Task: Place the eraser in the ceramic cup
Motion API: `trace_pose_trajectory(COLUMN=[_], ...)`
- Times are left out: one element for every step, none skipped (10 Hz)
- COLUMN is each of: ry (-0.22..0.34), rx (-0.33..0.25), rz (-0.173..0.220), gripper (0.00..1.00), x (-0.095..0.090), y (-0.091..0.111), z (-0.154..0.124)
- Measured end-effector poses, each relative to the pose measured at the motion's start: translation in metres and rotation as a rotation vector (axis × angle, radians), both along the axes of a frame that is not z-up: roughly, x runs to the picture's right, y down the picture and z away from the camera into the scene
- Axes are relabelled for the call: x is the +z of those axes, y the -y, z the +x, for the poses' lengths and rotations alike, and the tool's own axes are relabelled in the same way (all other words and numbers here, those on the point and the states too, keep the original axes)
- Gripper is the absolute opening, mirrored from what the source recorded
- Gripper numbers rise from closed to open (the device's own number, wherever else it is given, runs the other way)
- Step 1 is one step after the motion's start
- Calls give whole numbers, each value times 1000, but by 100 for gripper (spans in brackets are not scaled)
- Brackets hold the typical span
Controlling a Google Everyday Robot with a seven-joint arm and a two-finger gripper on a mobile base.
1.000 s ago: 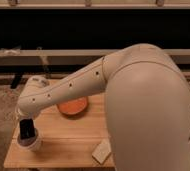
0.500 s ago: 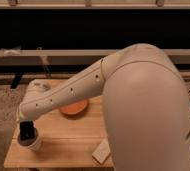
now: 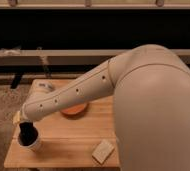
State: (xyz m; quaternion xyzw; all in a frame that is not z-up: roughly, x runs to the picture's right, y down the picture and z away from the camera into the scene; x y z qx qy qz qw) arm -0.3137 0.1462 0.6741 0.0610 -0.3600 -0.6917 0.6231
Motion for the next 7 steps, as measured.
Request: trace_pose_trajectory(ry=[5, 9, 15, 17, 11, 8, 10], rx=[2, 6, 10, 14, 13, 10, 6], rz=[0, 0, 3, 7, 17, 19, 18], gripper=[80, 80, 80, 80, 80, 80, 80], x=[-2, -4, -6, -8, -11, -12, -13], y=[0, 1, 3, 6, 15, 17, 17], z=[1, 2, 2, 2, 3, 3, 1])
